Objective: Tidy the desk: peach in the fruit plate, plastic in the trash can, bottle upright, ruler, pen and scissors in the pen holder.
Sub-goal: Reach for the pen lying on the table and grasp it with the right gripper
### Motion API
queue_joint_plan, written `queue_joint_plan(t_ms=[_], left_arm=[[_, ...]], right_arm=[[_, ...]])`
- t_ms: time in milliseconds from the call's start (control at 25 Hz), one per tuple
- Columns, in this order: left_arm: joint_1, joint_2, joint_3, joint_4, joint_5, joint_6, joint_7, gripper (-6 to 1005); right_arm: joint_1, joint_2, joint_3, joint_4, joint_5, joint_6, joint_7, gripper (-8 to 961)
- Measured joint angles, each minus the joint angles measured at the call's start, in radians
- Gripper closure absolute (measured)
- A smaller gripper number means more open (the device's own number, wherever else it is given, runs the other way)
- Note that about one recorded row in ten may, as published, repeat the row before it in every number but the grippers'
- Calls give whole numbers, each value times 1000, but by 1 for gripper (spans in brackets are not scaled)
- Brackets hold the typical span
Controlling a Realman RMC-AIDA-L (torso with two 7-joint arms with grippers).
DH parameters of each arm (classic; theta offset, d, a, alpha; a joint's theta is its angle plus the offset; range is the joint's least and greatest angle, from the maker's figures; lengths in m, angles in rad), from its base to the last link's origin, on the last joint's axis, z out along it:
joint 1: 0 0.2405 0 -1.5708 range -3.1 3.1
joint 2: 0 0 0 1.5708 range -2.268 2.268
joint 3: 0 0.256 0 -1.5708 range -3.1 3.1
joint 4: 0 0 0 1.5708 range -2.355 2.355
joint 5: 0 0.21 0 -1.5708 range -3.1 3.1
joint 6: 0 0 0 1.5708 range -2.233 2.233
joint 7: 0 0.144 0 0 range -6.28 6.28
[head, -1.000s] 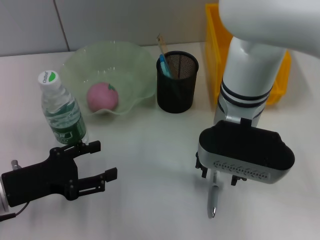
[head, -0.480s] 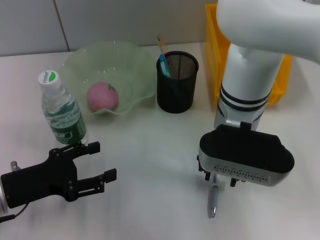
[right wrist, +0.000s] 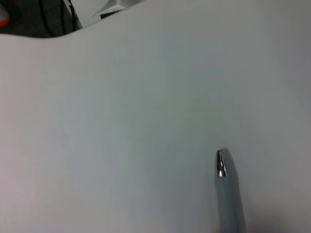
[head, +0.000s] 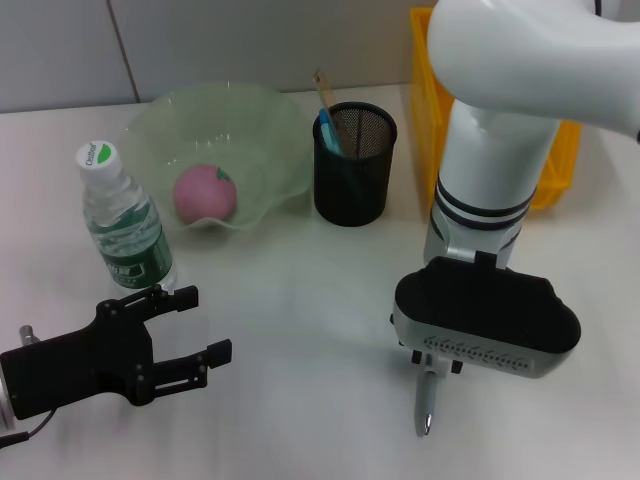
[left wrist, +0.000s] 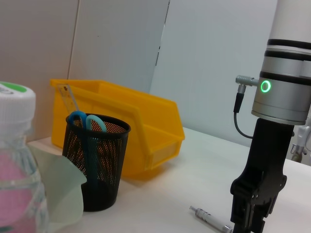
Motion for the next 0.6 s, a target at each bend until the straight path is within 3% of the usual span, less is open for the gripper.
queue_joint_plan(t_ms=[600], left_arm=[[1, 0, 0, 24, -1, 5, -9, 219]], right_arm=[[29, 2, 0, 54, 16, 24, 0, 640]])
